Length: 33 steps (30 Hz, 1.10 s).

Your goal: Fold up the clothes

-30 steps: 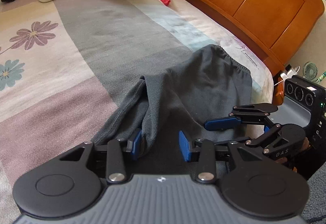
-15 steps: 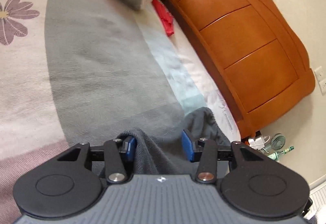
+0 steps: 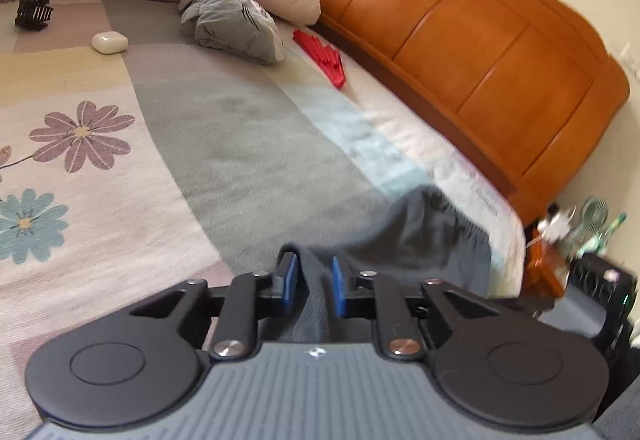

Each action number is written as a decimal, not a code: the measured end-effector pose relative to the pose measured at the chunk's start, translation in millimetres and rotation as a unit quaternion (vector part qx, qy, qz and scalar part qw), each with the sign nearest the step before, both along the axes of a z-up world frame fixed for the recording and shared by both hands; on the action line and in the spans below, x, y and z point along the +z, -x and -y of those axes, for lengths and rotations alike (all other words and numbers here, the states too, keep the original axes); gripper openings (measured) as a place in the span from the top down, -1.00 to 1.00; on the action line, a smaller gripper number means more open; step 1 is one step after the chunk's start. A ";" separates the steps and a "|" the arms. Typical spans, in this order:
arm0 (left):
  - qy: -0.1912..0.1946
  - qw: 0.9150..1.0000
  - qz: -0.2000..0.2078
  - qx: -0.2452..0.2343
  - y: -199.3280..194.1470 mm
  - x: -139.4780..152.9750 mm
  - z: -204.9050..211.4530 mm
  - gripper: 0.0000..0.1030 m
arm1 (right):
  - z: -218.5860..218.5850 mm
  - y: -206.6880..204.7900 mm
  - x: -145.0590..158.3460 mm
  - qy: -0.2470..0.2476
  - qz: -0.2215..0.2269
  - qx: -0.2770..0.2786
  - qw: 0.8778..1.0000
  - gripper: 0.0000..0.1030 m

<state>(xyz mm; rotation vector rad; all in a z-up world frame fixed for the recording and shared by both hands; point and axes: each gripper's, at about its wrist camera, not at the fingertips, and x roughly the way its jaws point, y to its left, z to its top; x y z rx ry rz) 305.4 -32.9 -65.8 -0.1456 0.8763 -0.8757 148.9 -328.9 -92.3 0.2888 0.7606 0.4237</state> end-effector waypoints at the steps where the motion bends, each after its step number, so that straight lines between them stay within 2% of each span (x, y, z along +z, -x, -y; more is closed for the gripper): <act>1: -0.014 1.000 0.003 -0.005 4.0 -1.6 -0.6 0.69 | 0.5 1.3 0.7 0.001 0.001 0.000 1.000 -0.32; 4: -0.075 0.997 0.026 -0.022 19.1 -11.2 4.1 0.69 | 2.0 5.1 2.6 0.005 0.004 -0.002 1.000 -0.32; 8: -0.124 0.991 0.036 -0.043 34.7 -25.7 11.8 0.65 | 5.0 6.7 2.4 0.005 0.002 -0.011 1.000 -0.32; 12: -0.161 0.983 0.072 -0.060 42.4 -27.8 24.6 0.64 | 3.4 8.3 2.5 0.016 0.004 -0.012 1.000 -0.33; 14: -0.182 0.977 0.088 -0.064 45.8 -27.0 31.8 0.75 | 1.3 9.5 2.2 0.021 0.006 -0.013 1.000 -0.33; 15: -0.191 0.975 0.095 -0.063 47.4 -25.6 35.5 0.94 | 1.0 10.2 2.7 0.020 0.006 -0.013 1.000 -0.33; 16: -0.197 0.973 0.104 -0.056 48.1 -22.9 36.3 0.95 | 0.8 11.0 3.2 0.018 0.007 -0.014 1.000 -0.33; 18: -0.176 0.979 0.105 0.007 36.5 -13.9 23.2 0.98 | 1.4 13.3 4.9 0.014 0.012 -0.016 1.000 -0.33; 20: -0.143 0.986 0.059 0.060 16.3 -10.9 4.5 0.97 | 1.7 13.8 5.6 0.013 0.011 -0.015 1.000 -0.33; 22: -0.150 0.982 0.072 0.089 14.4 -7.0 -1.3 0.98 | 2.0 14.3 5.8 0.016 0.012 -0.014 1.000 -0.33; 25: -0.094 0.991 0.061 0.077 19.5 2.6 -3.4 0.94 | 3.5 14.2 5.8 0.011 0.011 -0.017 1.000 -0.33; 26: -0.089 0.991 0.068 0.068 23.4 5.5 0.6 0.94 | 3.9 13.9 5.7 0.008 0.011 -0.018 1.000 -0.33; 29: -0.099 0.992 0.075 0.029 29.8 4.6 19.1 0.94 | 3.4 13.0 5.9 0.009 0.011 -0.017 1.000 -0.33; 33: -0.102 0.994 0.048 -0.016 28.8 -11.0 42.9 0.92 | 4.8 13.0 5.6 0.019 0.011 -0.020 1.000 -0.33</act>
